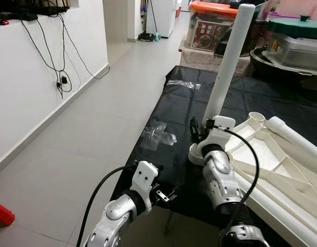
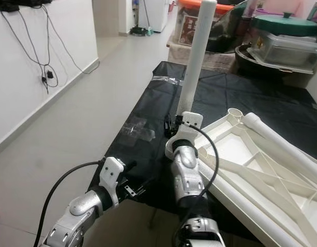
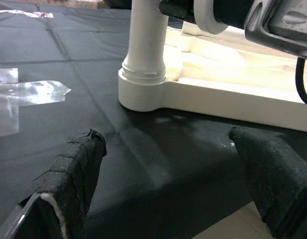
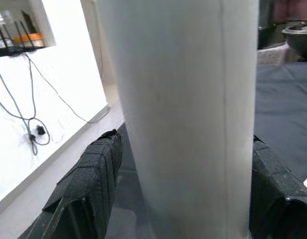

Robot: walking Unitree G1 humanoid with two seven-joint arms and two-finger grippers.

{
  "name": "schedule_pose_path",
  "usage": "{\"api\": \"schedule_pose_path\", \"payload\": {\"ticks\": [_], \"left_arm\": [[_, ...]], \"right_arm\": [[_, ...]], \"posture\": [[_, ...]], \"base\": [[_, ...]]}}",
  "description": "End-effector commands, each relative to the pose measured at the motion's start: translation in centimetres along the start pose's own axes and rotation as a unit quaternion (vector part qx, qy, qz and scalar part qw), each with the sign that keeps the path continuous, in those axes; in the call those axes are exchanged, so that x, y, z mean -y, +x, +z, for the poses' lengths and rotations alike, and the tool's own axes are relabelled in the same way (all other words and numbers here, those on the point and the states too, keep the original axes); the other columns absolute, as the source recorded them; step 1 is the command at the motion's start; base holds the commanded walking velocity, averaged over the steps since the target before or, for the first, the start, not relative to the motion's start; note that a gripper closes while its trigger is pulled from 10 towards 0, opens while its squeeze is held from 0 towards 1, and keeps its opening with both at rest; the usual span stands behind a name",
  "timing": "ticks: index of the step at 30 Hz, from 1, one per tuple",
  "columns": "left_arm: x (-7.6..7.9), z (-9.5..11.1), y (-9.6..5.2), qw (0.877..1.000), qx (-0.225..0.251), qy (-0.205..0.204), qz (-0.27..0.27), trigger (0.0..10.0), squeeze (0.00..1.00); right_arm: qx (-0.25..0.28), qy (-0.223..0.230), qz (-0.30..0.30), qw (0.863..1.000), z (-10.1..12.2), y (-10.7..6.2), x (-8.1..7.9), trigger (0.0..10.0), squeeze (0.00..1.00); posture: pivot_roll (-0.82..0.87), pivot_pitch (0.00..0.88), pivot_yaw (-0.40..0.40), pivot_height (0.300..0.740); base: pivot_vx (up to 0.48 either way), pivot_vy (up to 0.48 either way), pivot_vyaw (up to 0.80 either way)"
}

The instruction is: Building children table

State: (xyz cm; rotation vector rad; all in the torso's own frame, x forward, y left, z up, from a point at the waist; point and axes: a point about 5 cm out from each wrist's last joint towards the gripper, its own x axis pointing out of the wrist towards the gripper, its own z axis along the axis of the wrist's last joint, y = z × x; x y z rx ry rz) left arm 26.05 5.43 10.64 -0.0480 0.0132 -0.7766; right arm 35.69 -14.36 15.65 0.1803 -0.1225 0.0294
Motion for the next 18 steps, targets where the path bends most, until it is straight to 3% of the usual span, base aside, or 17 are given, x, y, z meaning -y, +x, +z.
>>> {"api": "schedule_pose_path", "payload": {"ticks": [1,2,3,5,6,8,12,13,14,15,16,17,18], "left_arm": [[0.0,-0.3,0.0,1.000,-0.006,-0.001,-0.001,10.0,0.00],[0.1,-0.3,0.0,1.000,-0.006,-0.001,-0.002,10.0,0.00],[0.1,-0.3,0.0,1.000,-0.006,-0.001,-0.002,10.0,0.00],[0.1,-0.4,0.0,1.000,-0.007,0.000,-0.003,10.0,0.00],[0.1,-0.4,0.0,1.000,-0.007,0.000,-0.003,10.0,0.00],[0.1,-0.4,0.0,1.000,-0.007,0.000,-0.003,10.0,0.00],[0.2,-0.4,0.0,1.000,-0.007,0.001,-0.002,10.0,0.00],[0.2,-0.4,0.0,1.000,-0.007,0.001,-0.002,10.0,0.00],[0.2,-0.5,-0.1,1.000,-0.007,0.000,-0.001,10.0,0.00],[0.2,-0.5,-0.1,1.000,-0.007,0.000,-0.001,10.0,0.00],[0.3,-0.5,-0.2,1.000,-0.007,0.000,-0.001,10.0,0.00],[0.4,-0.5,-0.2,1.000,-0.007,-0.001,-0.001,10.0,0.00],[0.4,-0.5,-0.2,1.000,-0.007,-0.001,-0.001,10.0,0.00]], "right_arm": [[-0.059,-0.009,0.155,0.986,-0.5,0.2,-0.1,10.0,0.00],[-0.087,-0.014,0.220,0.972,-0.5,0.2,0.1,10.0,0.00],[-0.087,-0.014,0.220,0.972,-0.5,0.2,0.1,10.0,0.00],[-0.143,-0.038,0.332,0.931,-0.6,0.1,0.1,10.0,0.00],[-0.143,-0.038,0.332,0.931,-0.6,0.1,0.1,10.0,0.00],[-0.170,-0.054,0.396,0.901,-0.5,0.3,-0.3,10.0,0.00],[-0.181,-0.051,0.440,0.878,-0.3,0.5,-1.0,10.0,0.00],[-0.181,-0.051,0.440,0.878,-0.3,0.5,-1.0,10.0,0.00],[-0.190,-0.041,0.461,0.866,-0.4,0.5,-1.5,10.0,0.00],[-0.190,-0.041,0.461,0.866,-0.4,0.5,-1.5,10.0,0.00],[-0.200,-0.035,0.485,0.851,-0.6,0.3,-2.1,9.6,0.00],[-0.213,-0.031,0.513,0.831,-1.1,-0.2,-2.7,0.0,0.00],[-0.213,-0.031,0.513,0.831,-1.1,-0.2,-2.7,0.0,0.00]], "posture": [[0.10,0.000,-0.088,0.740],[0.10,0.000,-0.088,0.740],[0.10,0.000,-0.088,0.740],[0.10,0.000,-0.096,0.740],[0.10,0.000,-0.096,0.740],[0.11,0.000,-0.101,0.740],[0.12,0.000,-0.107,0.740],[0.12,0.000,-0.107,0.740],[0.12,0.000,-0.108,0.740],[0.12,0.000,-0.108,0.740],[0.12,0.000,-0.110,0.740],[0.12,0.000,-0.110,0.740],[0.12,0.000,-0.110,0.740]], "base": [[0.000,0.000,0.00],[0.000,0.000,0.00],[0.000,0.000,0.00],[0.000,0.000,0.00],[0.000,0.000,0.00],[0.000,0.000,0.00],[0.000,0.000,0.00],[0.000,0.000,0.00],[0.000,0.000,0.00],[0.000,0.000,0.00],[0.000,0.000,0.00],[0.000,0.000,0.00],[0.000,0.000,0.00]]}}
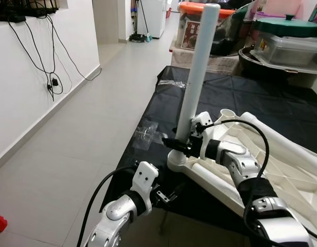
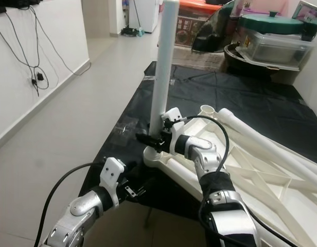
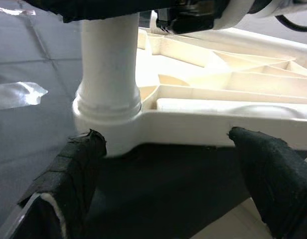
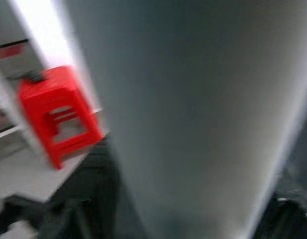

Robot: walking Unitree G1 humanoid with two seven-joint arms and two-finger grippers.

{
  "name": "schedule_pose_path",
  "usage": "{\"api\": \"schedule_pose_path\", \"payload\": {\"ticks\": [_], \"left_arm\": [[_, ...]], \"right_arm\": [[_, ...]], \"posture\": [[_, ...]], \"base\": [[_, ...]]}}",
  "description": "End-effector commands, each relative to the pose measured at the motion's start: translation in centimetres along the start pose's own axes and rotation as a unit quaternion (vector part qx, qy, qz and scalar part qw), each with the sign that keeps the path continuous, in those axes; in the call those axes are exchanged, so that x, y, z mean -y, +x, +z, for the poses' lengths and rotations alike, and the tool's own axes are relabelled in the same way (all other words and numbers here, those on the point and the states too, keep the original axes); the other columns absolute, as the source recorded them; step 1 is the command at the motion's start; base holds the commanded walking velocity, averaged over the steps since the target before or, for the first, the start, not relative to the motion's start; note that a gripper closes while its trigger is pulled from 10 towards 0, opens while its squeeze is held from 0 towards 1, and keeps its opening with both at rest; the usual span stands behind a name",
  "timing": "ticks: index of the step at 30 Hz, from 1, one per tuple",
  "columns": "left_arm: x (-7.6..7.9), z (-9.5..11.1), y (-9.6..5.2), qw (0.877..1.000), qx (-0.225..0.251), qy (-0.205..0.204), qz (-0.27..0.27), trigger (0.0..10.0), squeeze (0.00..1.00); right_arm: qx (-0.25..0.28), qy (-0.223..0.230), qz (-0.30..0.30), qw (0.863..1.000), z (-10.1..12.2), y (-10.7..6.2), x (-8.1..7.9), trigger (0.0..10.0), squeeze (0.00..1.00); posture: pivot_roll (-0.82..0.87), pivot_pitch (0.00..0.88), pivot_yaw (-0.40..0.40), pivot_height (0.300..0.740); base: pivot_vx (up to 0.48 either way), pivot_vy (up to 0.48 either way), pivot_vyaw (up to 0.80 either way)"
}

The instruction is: Building children table

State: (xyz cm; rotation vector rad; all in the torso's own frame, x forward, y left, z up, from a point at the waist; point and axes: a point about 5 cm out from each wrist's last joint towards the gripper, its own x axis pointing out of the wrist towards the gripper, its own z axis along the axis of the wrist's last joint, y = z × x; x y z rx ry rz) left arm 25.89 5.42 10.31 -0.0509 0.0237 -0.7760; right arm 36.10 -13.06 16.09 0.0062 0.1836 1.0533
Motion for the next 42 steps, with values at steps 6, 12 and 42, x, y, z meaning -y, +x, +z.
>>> {"api": "schedule_pose_path", "payload": {"ticks": [6,12,42], "left_arm": [[0.3,-0.2,-0.1,1.000,-0.003,0.002,-0.002,10.0,0.00],[0.3,-0.2,-0.2,1.000,-0.003,0.002,-0.003,10.0,0.00],[0.0,-0.1,0.1,1.000,-0.002,0.003,-0.002,10.0,0.00]], "right_arm": [[-0.025,0.008,0.036,0.999,-1.4,1.5,-1.3,0.0,0.00],[0.016,0.021,-0.221,0.975,-1.4,1.3,1.3,0.0,0.00],[0.153,0.097,-0.480,0.859,-1.1,0.3,0.0,10.0,0.00]], "posture": [[0.12,0.000,-0.110,0.740],[0.11,0.000,-0.101,0.740],[0.10,0.000,-0.094,0.740]], "base": [[0.000,0.000,0.00],[0.000,0.000,0.00],[0.000,0.000,0.00]]}}
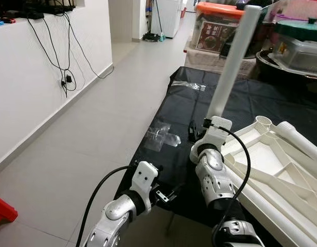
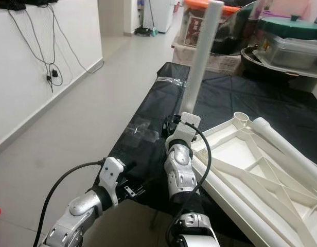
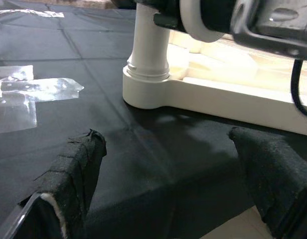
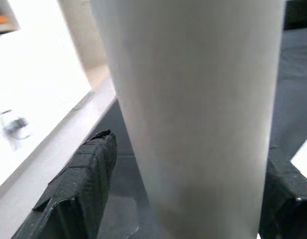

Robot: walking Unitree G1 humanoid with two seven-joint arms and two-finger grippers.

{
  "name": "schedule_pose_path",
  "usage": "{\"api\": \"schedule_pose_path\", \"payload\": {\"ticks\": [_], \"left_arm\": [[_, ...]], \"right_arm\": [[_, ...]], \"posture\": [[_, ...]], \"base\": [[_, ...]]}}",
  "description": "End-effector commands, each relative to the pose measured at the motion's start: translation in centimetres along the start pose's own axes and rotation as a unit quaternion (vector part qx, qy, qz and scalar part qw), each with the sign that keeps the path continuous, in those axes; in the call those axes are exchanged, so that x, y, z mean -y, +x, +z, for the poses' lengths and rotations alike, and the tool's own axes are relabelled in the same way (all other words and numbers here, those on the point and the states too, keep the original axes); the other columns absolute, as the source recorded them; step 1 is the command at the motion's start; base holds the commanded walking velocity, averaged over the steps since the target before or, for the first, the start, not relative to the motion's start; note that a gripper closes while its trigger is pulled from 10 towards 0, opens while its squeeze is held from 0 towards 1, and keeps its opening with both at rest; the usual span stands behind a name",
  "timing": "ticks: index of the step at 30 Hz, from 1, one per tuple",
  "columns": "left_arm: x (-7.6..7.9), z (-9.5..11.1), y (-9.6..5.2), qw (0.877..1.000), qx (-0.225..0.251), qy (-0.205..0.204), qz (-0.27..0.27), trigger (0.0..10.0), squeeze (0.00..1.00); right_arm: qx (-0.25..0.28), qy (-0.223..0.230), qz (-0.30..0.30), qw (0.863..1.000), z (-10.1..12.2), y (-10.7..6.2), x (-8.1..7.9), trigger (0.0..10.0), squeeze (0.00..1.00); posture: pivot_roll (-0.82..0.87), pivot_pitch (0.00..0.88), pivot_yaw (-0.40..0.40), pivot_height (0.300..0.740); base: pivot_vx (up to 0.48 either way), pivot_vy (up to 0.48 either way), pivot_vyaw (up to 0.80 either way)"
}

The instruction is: Building children table

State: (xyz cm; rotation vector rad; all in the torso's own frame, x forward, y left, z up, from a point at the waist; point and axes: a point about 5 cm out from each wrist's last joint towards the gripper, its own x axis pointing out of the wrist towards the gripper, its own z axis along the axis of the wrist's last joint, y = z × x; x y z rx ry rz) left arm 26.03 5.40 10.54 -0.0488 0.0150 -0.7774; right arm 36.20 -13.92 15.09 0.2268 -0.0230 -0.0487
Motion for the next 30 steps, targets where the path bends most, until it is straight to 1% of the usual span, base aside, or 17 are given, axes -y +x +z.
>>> {"api": "schedule_pose_path", "payload": {"ticks": [1,3,6,7,10,11,13,16,18,19,20,22,25,26,28,29,30], "left_arm": [[0.1,-0.3,0.0,1.000,-0.006,0.000,-0.001,10.0,0.00],[0.1,-0.3,0.0,1.000,-0.005,0.000,-0.001,10.0,0.00],[0.1,-0.2,0.1,1.000,-0.005,0.001,-0.002,10.0,0.00],[0.1,-0.2,0.1,1.000,-0.005,0.001,-0.002,10.0,0.00],[0.1,-0.2,0.2,1.000,-0.004,0.001,-0.003,10.0,0.00],[0.1,-0.2,0.2,1.000,-0.004,0.001,-0.002,10.0,0.00],[0.1,-0.2,0.2,1.000,-0.004,0.001,-0.002,10.0,0.00],[0.3,-0.2,0.2,1.000,-0.002,-0.001,-0.001,10.0,0.00],[0.3,-0.2,0.2,1.000,-0.002,-0.001,-0.001,10.0,0.00],[0.3,-0.1,0.2,1.000,-0.002,-0.001,0.000,10.0,0.00],[0.3,-0.1,0.2,1.000,-0.002,-0.001,0.000,10.0,0.00],[0.4,-0.1,0.1,1.000,-0.001,-0.002,0.001,10.0,0.00],[0.4,-0.1,0.0,1.000,-0.001,-0.002,0.000,10.0,0.00],[0.4,-0.1,0.0,1.000,-0.001,-0.002,0.001,10.0,0.00],[0.4,-0.1,0.0,1.000,-0.001,-0.002,0.001,10.0,0.00],[0.4,-0.1,0.0,1.000,-0.001,-0.002,0.001,10.0,0.00],[0.4,-0.1,0.0,1.000,-0.002,-0.003,0.001,10.0,0.00]], "right_arm": [[-0.022,0.002,0.081,0.996,-0.4,-0.1,-0.9,10.0,0.00],[-0.031,-0.004,0.112,0.993,-0.5,0.0,-0.8,10.0,0.00],[-0.099,-0.027,0.248,0.963,-1.0,0.2,-0.4,10.0,0.00],[-0.099,-0.027,0.248,0.963,-1.0,0.2,-0.4,10.0,0.00],[-0.123,-0.040,0.305,0.943,-0.8,0.3,-0.4,10.0,0.00],[-0.132,-0.051,0.339,0.930,-0.7,0.3,-0.6,10.0,0.00],[-0.132,-0.051,0.339,0.930,-0.7,0.3,-0.6,10.0,0.00],[-0.161,-0.078,0.447,0.876,-0.7,-0.2,-1.6,10.0,0.00],[-0.161,-0.078,0.447,0.876,-0.7,-0.2,-1.6,10.0,0.00],[-0.170,-0.081,0.476,0.859,-0.7,-0.3,-1.9,10.0,0.00],[-0.170,-0.081,0.476,0.859,-0.7,-0.3,-1.9,10.0,0.00],[-0.180,-0.079,0.514,0.835,-0.7,-0.5,-2.6,10.0,0.00],[-0.184,-0.077,0.525,0.827,-0.7,-0.5,-2.7,10.0,0.00],[-0.185,-0.078,0.519,0.831,-0.7,-0.3,-2.7,0.0,0.00],[-0.185,-0.078,0.519,0.831,-0.7,-0.3,-2.7,0.0,0.00],[-0.188,-0.087,0.500,0.841,-0.8,0.0,-2.6,0.0,0.00],[-0.179,-0.099,0.463,0.862,-0.8,0.4,-2.4,0.0,0.00]], "posture": [[0.10,0.000,-0.095,0.740],[0.10,0.000,-0.095,0.740],[0.10,0.000,-0.090,0.740],[0.10,0.000,-0.090,0.740],[0.10,0.000,-0.093,0.740],[0.10,0.000,-0.094,0.740],[0.10,0.000,-0.094,0.740],[0.11,0.000,-0.108,0.740],[0.11,0.000,-0.108,0.740],[0.11,0.000,-0.108,0.740],[0.11,0.000,-0.108,0.740],[0.11,0.000,-0.110,0.740],[0.11,0.000,-0.110,0.740],[0.11,0.000,-0.110,0.740],[0.11,0.000,-0.110,0.740],[0.11,0.000,-0.112,0.740],[0.11,0.000,-0.111,0.740]], "base": [[0.000,0.000,0.00],[0.000,0.000,0.00],[0.000,0.000,0.00],[0.000,0.000,0.00],[0.000,0.000,0.00],[0.000,0.000,0.00],[0.000,0.000,0.00],[0.000,0.000,0.00],[0.000,0.000,0.00],[0.000,0.000,0.00],[0.000,0.000,0.00],[0.000,0.000,0.00],[0.000,0.000,0.00],[0.000,0.000,0.00],[0.000,0.000,0.00],[0.000,0.000,0.00],[0.000,0.000,0.00]]}}
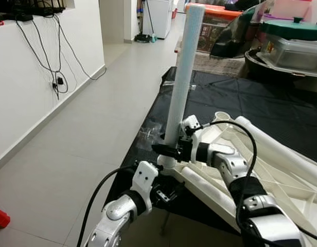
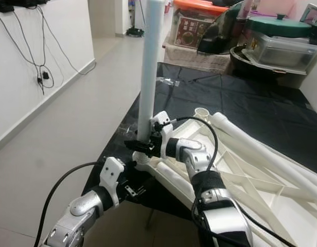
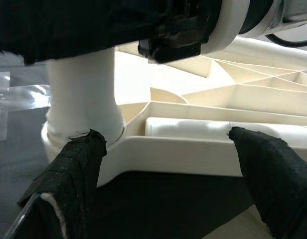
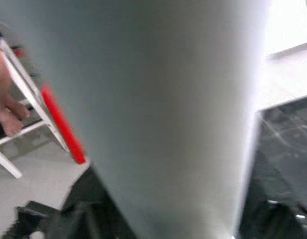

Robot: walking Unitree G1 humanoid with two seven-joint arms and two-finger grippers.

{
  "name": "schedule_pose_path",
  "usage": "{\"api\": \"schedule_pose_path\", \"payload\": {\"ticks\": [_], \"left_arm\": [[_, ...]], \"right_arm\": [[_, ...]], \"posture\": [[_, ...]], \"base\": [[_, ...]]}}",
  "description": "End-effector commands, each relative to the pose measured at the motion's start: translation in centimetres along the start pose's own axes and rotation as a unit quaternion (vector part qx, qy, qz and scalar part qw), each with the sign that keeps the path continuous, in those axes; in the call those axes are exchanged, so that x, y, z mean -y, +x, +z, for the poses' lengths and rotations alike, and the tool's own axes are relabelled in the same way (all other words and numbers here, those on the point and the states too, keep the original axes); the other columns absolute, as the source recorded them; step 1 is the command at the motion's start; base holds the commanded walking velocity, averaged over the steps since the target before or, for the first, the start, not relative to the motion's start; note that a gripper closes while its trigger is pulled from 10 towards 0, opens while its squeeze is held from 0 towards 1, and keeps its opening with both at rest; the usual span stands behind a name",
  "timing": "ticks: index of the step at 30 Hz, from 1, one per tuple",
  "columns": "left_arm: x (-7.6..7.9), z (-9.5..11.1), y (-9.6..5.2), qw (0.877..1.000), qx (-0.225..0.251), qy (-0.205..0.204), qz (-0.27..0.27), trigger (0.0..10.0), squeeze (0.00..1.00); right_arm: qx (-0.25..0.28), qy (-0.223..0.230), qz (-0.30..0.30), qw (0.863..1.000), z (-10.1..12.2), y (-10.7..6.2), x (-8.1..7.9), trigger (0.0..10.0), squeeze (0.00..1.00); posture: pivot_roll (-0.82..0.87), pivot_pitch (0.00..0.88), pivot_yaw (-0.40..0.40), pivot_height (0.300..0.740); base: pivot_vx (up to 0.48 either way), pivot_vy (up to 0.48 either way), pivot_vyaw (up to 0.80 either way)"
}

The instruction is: Building children table

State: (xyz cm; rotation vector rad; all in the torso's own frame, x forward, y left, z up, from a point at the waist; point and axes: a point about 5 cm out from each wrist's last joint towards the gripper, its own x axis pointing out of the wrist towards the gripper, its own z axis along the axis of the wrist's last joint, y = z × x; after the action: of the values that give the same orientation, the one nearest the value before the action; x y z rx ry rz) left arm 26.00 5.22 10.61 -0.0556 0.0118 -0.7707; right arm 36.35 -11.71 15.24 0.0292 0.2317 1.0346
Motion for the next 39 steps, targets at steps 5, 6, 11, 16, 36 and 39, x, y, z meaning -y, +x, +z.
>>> {"api": "schedule_pose_path", "payload": {"ticks": [5,6,11,16,36,39], "left_arm": [[0.3,-0.2,-0.2,1.000,-0.005,-0.001,-0.002,10.0,0.00],[0.2,-0.2,-0.2,1.000,-0.005,-0.001,-0.002,10.0,0.00],[0.1,-0.3,-0.2,1.000,-0.006,-0.001,-0.003,10.0,0.00],[0.1,-0.3,-0.2,1.000,-0.008,-0.001,-0.004,10.0,0.00],[0.2,-0.5,-0.2,1.000,-0.011,0.000,-0.009,10.0,0.00],[0.2,-0.5,-0.2,1.000,-0.011,0.001,-0.009,10.0,0.00]], "right_arm": [[0.007,0.007,-0.163,0.987,-0.1,0.2,1.6,0.0,0.00],[0.015,0.018,-0.209,0.978,0.0,0.0,2.2,0.0,0.00],[0.035,0.058,-0.492,0.868,-0.9,-3.3,4.7,0.0,0.00],[0.052,0.084,-0.620,0.778,-2.1,-5.5,4.6,0.0,0.00],[0.183,0.068,-0.562,0.804,-0.6,-3.0,1.2,10.0,0.00],[0.177,0.061,-0.494,0.849,-0.5,-3.1,1.7,10.0,0.00]], "posture": [[0.11,0.000,-0.110,0.740],[0.11,0.000,-0.110,0.740],[0.10,0.000,-0.101,0.740],[0.10,0.000,-0.101,0.740],[0.10,0.000,-0.096,0.740],[0.10,0.000,-0.096,0.740]], "base": [[0.000,0.000,0.00],[0.000,0.000,0.00],[0.000,0.000,0.00],[0.000,0.000,0.00],[0.000,0.000,0.00],[0.000,0.000,0.00]]}}
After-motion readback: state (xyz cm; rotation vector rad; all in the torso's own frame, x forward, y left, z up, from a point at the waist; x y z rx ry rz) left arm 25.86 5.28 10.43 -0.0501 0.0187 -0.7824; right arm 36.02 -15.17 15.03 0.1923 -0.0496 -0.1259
